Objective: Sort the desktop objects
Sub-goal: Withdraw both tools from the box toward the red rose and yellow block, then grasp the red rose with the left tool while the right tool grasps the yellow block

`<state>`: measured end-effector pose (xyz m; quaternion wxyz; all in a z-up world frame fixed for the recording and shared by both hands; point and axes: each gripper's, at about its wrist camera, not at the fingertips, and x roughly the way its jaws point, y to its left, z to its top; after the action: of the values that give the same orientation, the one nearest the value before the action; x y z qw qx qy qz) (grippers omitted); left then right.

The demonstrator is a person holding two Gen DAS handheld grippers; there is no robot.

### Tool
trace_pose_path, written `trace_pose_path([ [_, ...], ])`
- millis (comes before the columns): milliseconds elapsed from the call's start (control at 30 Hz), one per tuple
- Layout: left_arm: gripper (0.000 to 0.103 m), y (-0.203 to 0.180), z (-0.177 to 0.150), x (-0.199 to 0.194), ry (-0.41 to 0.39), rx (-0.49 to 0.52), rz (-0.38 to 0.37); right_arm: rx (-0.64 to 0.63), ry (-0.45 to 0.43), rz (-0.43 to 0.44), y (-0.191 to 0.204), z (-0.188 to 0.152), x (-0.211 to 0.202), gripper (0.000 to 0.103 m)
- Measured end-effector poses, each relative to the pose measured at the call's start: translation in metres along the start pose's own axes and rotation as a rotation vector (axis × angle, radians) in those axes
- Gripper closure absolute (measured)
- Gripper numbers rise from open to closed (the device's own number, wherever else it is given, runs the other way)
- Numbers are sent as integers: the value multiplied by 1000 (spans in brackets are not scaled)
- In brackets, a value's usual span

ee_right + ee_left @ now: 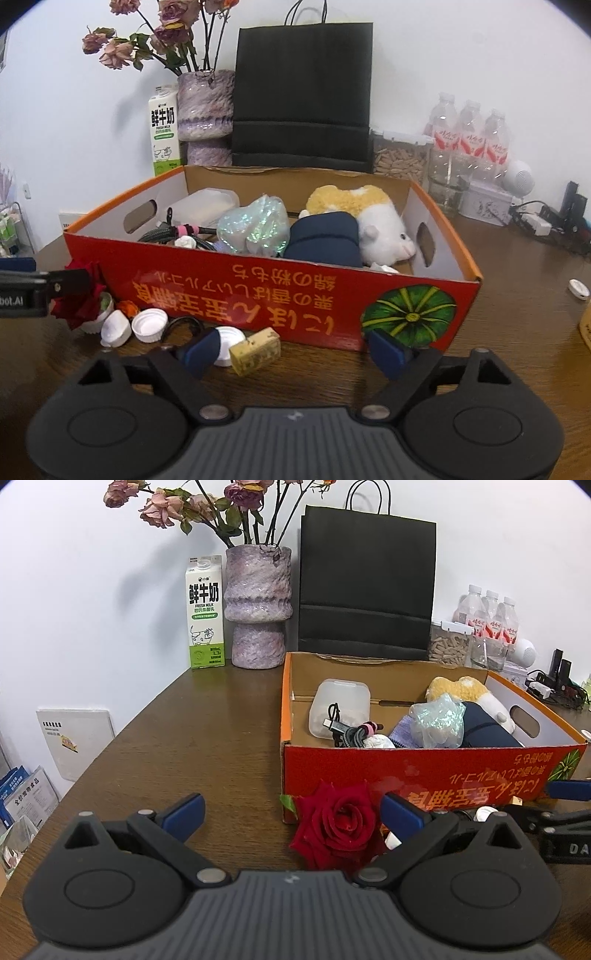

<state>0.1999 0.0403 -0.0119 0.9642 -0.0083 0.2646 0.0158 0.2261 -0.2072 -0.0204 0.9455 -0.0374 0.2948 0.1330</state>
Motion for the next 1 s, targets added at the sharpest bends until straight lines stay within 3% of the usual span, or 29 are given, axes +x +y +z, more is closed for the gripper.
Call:
trace_pose_path([
  [33, 0, 0, 0, 0, 1, 0, 1, 5, 6, 11, 0, 0, 2, 28],
  [167, 0, 0, -2, 1, 10, 4, -6, 23, 23, 38, -1, -1, 6, 33],
  [433, 0, -3, -3, 2, 13, 10, -11, 30, 26, 113, 0, -2, 4, 74],
  [767, 3, -7, -5, 0, 7, 33, -24, 75, 15, 81, -10, -4, -1, 75],
  [1000, 34, -10, -7, 1, 19, 44, -58, 65, 8, 88, -8, -4, -5, 75],
])
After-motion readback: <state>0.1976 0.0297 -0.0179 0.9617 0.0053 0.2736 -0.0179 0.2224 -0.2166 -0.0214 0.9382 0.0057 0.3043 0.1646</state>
